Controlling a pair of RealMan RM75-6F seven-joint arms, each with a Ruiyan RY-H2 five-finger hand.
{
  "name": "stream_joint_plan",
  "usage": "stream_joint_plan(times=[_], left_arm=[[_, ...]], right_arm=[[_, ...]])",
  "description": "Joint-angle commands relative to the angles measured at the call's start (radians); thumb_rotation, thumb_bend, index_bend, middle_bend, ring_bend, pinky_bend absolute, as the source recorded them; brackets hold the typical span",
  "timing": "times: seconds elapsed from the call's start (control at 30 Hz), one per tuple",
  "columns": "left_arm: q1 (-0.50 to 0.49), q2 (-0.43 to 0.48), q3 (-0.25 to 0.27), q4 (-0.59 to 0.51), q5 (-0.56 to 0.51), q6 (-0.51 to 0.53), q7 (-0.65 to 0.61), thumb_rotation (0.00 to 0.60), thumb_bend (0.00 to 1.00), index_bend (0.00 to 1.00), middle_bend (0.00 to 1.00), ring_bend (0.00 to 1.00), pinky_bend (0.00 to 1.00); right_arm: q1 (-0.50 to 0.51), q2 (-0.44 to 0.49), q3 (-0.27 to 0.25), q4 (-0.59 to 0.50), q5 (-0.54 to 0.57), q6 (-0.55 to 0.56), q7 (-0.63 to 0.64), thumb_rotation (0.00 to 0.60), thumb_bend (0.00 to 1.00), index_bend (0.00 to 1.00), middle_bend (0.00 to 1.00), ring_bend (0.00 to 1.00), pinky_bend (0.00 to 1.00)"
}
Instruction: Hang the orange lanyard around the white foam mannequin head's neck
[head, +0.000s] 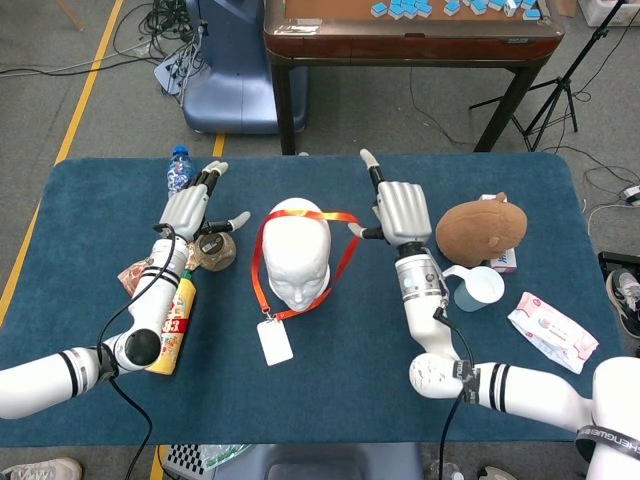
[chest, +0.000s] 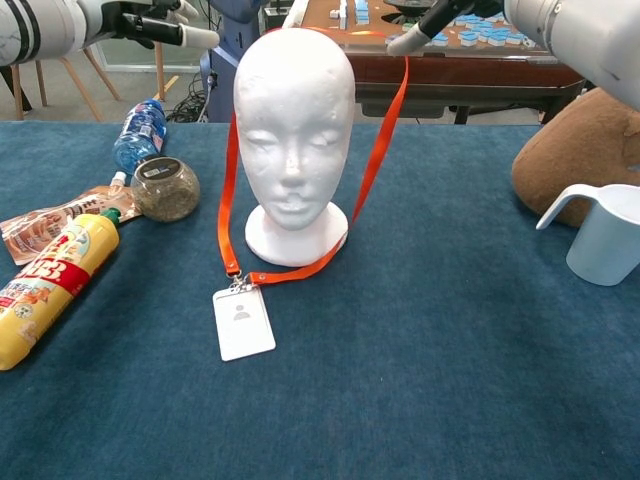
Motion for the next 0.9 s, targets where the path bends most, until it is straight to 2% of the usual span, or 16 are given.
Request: stream_joint_plan(times=[0.03, 0.2, 0.37, 0.6, 0.7, 0.9], left_arm=[[-0.005, -0.003, 0.008, 0.0, 0.004, 0.013, 0.01, 0.232, 0.14, 0.0, 0.0, 0.0, 0.03], [-0.015, -0.012, 0.012, 0.018, 0.001, 0.028, 0.021, 0.198, 0.12, 0.0, 0.0, 0.0, 0.01], [-0.03, -0.022, 0.015, 0.075, -0.008, 0.02, 0.035, 0.198, 0.11, 0.0, 0.0, 0.0, 0.0], [-0.046, -0.04, 0.013, 0.163, -0.025, -0.016, 0.031, 0.199, 0.11, 0.0, 0.0, 0.0, 0.0], [-0.044, -0.045, 0.013, 0.188, -0.025, -0.029, 0.019, 0.154, 0.1, 0.0, 0.0, 0.0, 0.0], [-0.029, -0.039, 0.008, 0.211, -0.02, -0.048, -0.015, 0.018, 0.05, 0.0, 0.0, 0.0, 0.0]], right_arm=[[0.008, -0.006, 0.012, 0.016, 0.017, 0.021, 0.001, 0.6, 0.0, 0.0, 1.0, 1.0, 1.0], [0.029, -0.014, 0.029, 0.043, 0.065, 0.024, -0.011, 0.6, 0.0, 0.0, 1.0, 1.0, 1.0], [0.056, -0.013, 0.055, 0.082, 0.133, -0.013, -0.011, 0.6, 0.0, 0.0, 1.0, 1.0, 1.0], [0.09, -0.031, 0.056, 0.138, 0.181, -0.05, -0.006, 0.6, 0.0, 0.0, 1.0, 1.0, 1.0], [0.099, -0.035, 0.054, 0.145, 0.193, -0.063, 0.001, 0.6, 0.0, 0.0, 1.0, 1.0, 1.0], [0.111, -0.034, 0.064, 0.145, 0.227, -0.088, 0.027, 0.6, 0.0, 0.0, 1.0, 1.0, 1.0]])
